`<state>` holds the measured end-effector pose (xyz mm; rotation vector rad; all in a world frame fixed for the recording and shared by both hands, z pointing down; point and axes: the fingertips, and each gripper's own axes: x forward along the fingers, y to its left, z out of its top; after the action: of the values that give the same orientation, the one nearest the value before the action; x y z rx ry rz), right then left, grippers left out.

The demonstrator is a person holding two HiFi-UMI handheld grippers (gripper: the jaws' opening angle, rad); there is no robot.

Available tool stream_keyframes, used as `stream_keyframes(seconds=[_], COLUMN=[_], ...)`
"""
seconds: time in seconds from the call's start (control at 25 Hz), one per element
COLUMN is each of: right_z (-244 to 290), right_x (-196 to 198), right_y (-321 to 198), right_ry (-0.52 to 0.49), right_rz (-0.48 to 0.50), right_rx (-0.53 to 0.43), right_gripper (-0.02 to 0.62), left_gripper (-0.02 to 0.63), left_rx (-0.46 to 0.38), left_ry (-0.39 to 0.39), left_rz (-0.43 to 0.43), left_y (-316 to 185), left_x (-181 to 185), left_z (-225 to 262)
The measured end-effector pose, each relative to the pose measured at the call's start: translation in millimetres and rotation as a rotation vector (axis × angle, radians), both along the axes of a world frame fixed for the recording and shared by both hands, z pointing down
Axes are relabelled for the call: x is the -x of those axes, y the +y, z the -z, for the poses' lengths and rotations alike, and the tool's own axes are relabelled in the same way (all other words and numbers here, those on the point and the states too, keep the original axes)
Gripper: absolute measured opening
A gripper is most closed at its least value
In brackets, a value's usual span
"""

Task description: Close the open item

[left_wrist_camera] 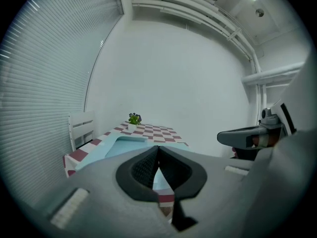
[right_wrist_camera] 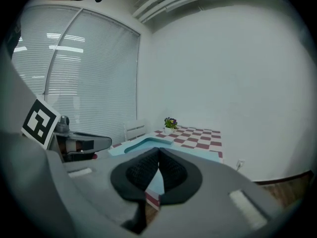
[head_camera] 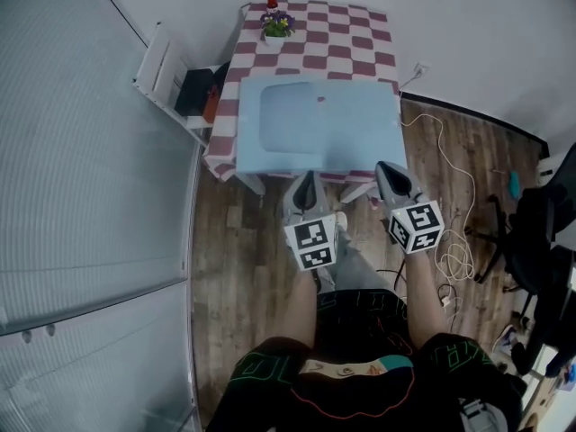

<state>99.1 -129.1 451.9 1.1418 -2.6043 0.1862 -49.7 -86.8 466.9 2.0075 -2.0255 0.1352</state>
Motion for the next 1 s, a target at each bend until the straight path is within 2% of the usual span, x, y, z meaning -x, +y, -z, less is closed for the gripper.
stream_keyframes(seconds=[0.44, 0.72, 1.0], right_z=[-45.4, -82.5, -107.4], right_x=[-55.5, -90.9, -112.0], right_y=[-57.6, -80.3, -91.7], right_ry=[-0.015, 0.034, 0.043], right_rz=[-0.133, -0.206, -0.236], right_rx=[0.112, 0.173, 0.201], right_gripper=[0.003, 0.003, 0.003], left_gripper=[0.008, 0.008, 0.008], left_rx=[0.101, 0.165, 0.228], left_ry=[-0.028, -0.022, -0.025], left_rz=[-0.143, -0.233, -0.320], left_y=[-67.6, -106.4, -127.2], left_x=[-53.9, -97.7, -130.8], left_z=[-35.9, -68.2, -97.3])
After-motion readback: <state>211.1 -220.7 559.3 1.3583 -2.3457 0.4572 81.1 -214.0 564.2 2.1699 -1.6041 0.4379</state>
